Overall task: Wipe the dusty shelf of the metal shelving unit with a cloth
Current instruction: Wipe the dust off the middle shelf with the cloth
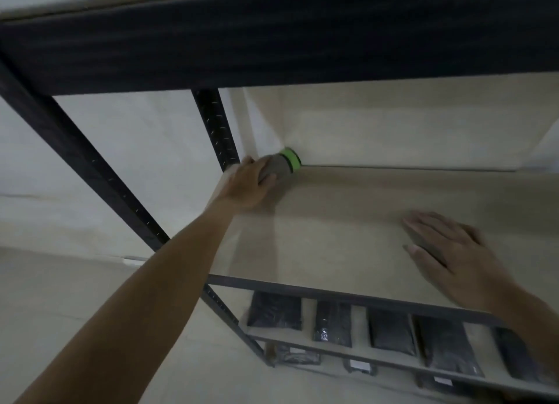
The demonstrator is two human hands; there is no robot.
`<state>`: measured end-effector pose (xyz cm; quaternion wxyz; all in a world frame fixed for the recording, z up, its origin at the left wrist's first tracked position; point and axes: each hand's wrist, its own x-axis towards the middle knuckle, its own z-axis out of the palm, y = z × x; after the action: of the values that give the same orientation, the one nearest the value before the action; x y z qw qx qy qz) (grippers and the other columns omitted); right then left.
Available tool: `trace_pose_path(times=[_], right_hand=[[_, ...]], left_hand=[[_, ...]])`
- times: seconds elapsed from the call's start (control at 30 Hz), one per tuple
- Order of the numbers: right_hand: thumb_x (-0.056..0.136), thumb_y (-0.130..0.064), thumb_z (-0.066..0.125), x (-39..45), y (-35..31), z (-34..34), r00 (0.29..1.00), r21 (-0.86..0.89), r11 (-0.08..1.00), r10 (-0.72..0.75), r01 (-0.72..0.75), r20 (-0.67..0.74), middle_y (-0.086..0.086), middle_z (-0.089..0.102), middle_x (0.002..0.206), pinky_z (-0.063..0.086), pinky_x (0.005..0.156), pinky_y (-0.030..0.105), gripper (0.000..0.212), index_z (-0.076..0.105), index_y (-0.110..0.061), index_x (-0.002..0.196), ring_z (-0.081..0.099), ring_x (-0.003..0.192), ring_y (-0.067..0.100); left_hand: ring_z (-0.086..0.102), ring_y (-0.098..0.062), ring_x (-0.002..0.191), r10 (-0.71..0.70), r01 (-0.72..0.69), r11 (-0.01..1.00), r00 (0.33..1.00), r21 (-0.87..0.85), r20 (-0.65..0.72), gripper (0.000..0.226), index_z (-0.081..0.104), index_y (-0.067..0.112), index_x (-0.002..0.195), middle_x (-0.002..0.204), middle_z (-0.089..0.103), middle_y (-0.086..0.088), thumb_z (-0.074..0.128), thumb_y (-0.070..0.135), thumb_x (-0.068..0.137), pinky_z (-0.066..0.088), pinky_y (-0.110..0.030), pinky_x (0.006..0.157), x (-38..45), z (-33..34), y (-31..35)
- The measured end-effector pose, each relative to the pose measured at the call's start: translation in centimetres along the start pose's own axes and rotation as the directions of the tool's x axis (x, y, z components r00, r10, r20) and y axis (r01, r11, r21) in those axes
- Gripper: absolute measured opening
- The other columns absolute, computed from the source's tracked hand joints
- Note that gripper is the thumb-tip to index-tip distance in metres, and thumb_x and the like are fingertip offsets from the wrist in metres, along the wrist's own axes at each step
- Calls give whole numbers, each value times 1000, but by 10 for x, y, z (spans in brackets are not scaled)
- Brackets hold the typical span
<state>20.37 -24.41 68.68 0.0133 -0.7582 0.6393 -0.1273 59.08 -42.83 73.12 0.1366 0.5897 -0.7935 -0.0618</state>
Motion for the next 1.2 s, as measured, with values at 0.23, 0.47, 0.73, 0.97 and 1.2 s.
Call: trace_pose_path(times=[0.23,0.47,0.73,0.97,1.2], right_hand=[[98,-61,26,4,1,0,1000,-13,1000,6,-6,2,-15,35,160,20,113,31,60,39,-37,151,27,150,9],[96,-63,26,2,-2,0,999,-22,999,39,-38,23,-13,40,158,24,113,35,61,39,-37,151,32,147,13],[97,-61,30,2,-2,-2,1000,8,1000,29,-29,0,-11,40,157,26,114,39,59,41,-37,150,34,146,15],[94,-67,20,-1,-4,-4,999,24,999,36,-36,23,-10,38,159,25,115,40,68,41,-36,151,32,148,16],[94,-68,19,-13,25,-15,999,9,1000,-7,6,51,-11,36,161,23,117,35,70,41,-34,151,28,150,12]], left_hand=[[56,-39,109,8,-10,999,999,48,40,48,42,17,149,125,50,-19,41,39,107,39,-37,87,6,22,4],[63,-31,110,255,-235,965,945,-119,205,54,52,5,143,127,63,-22,39,40,103,48,-31,98,-78,13,37],[54,-33,109,35,-39,999,983,15,181,58,15,38,160,121,42,-9,35,48,107,44,-43,101,-40,9,29],[59,-30,105,318,-306,947,936,-99,149,61,34,18,157,129,57,-18,36,47,103,43,-30,88,-111,14,44],[60,-33,119,-63,65,997,997,34,-55,50,36,20,155,135,54,-21,40,34,108,46,-45,106,-64,25,49]])
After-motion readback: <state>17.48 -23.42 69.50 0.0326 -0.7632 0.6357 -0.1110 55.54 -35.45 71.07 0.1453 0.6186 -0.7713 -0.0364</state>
